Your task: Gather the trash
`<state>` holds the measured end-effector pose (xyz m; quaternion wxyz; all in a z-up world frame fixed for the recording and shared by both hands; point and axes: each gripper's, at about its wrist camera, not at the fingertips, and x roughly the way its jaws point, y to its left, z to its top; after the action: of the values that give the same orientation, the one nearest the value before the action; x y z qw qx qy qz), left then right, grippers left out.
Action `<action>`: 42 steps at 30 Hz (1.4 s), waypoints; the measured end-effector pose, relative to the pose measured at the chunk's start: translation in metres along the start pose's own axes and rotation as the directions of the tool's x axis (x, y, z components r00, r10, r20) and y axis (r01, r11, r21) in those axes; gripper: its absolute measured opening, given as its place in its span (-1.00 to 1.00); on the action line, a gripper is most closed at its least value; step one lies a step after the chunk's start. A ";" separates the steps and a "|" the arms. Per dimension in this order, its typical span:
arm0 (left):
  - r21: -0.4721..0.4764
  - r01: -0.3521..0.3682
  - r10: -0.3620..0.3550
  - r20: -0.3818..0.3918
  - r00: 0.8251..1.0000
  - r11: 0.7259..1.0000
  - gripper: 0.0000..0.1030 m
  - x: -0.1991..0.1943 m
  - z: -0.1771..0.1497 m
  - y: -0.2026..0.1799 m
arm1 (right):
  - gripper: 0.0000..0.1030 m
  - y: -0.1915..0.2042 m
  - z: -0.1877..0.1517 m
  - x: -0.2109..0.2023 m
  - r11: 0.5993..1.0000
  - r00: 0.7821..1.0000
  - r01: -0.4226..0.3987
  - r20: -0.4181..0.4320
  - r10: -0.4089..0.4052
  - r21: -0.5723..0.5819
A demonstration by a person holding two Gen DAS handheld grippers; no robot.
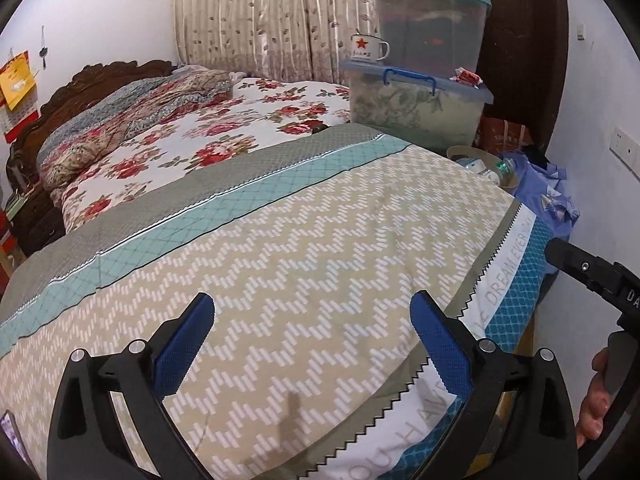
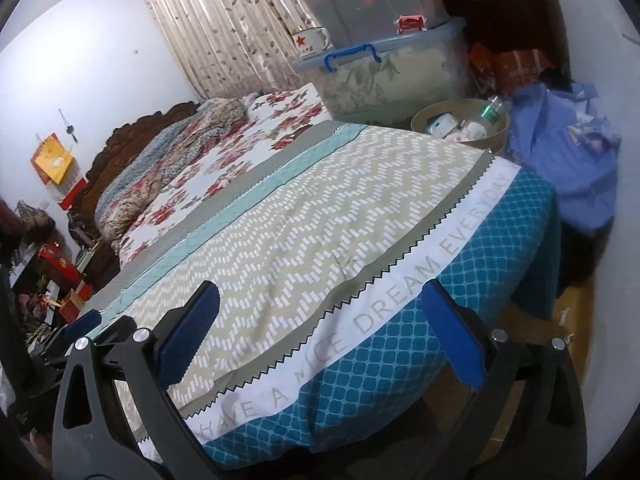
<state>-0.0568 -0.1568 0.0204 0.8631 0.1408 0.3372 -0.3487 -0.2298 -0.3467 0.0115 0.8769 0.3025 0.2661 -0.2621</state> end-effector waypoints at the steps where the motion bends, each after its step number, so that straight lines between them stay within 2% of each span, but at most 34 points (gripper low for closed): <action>1: -0.005 -0.001 0.001 -0.002 1.000 1.000 0.83 -0.001 -0.001 0.003 | 0.93 0.002 0.000 0.001 1.000 1.000 0.007 -0.003 -0.007 0.001; 7: -0.003 -0.007 0.007 -0.009 1.000 1.000 0.83 -0.001 -0.001 0.004 | 0.93 0.012 -0.004 0.002 1.000 1.000 0.015 -0.010 -0.015 -0.012; 14: 0.025 -0.031 0.031 0.001 1.000 0.999 0.83 -0.005 0.008 -0.006 | 0.93 0.011 0.003 -0.016 0.993 0.993 0.116 0.022 -0.116 0.001; 19: 0.052 -0.011 0.010 0.015 1.000 0.999 0.83 -0.009 0.018 -0.020 | 0.93 0.006 0.006 -0.037 0.992 0.990 0.126 0.056 -0.126 0.014; 22: 0.093 -0.023 0.019 0.048 0.999 0.995 0.83 -0.015 0.027 -0.036 | 0.93 0.006 0.005 -0.049 0.990 0.985 0.137 0.100 -0.139 0.019; 27: 0.137 -0.040 0.027 0.098 0.995 0.990 0.83 -0.026 0.038 -0.055 | 0.93 0.002 -0.002 -0.058 0.982 0.964 0.180 0.188 -0.189 0.061; 31: 0.140 -0.053 0.035 0.126 0.991 0.989 0.83 -0.032 0.041 -0.061 | 0.93 -0.001 -0.003 -0.056 0.982 0.965 0.168 0.188 -0.182 0.088; 34: 0.135 -0.060 0.043 0.125 0.991 0.989 0.83 -0.034 0.042 -0.062 | 0.93 -0.007 -0.004 -0.052 0.983 0.973 0.142 0.166 -0.160 0.116; 42: 0.109 -0.076 0.064 0.109 0.992 0.991 0.83 -0.034 0.041 -0.059 | 0.93 -0.006 -0.005 -0.049 0.986 0.975 0.130 0.169 -0.146 0.106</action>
<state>-0.0958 -0.2016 0.0727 0.8820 0.1824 0.2658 -0.3438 -0.2705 -0.3331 0.0364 0.8614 0.3000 0.1950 -0.3605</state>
